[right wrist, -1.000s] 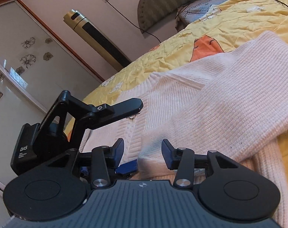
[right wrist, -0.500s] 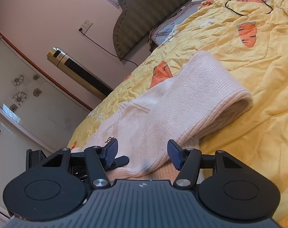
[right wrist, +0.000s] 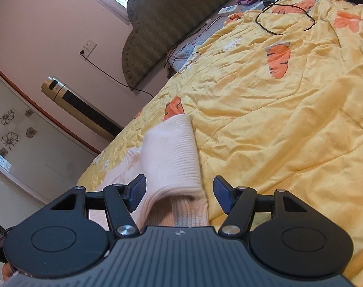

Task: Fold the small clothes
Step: 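Carry the sleeve across the sweater body with the right gripper while the left gripper grasps the other cuff, then lay the sleeve on the sweater body and open the right gripper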

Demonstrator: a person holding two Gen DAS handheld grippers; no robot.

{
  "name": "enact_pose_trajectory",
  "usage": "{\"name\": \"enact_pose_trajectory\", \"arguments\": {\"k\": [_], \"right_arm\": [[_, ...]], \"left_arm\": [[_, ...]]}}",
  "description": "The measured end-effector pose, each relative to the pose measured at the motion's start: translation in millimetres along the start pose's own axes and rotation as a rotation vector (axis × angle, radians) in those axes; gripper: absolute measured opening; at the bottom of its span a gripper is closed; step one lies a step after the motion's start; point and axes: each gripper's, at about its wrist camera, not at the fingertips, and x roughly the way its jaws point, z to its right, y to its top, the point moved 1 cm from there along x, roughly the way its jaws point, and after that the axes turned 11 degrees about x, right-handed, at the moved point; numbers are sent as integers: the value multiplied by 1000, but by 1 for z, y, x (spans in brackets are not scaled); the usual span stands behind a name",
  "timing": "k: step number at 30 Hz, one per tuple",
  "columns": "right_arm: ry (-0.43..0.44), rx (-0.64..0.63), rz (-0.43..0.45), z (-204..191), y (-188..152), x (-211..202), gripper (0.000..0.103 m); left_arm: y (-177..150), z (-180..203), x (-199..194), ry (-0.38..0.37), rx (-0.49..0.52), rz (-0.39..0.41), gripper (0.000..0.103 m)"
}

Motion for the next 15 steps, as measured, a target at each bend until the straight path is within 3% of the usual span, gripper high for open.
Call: {"name": "enact_pose_trajectory", "arguments": {"k": [4,15], "right_arm": [[-15,-42,-27,-5,9,15,62],[-83,-145,-170,-42,56,121,63]], "left_arm": [[-22,-14,14,25,-4,-99,9],[-33,-19,22,58,-1,-119,9]]}}
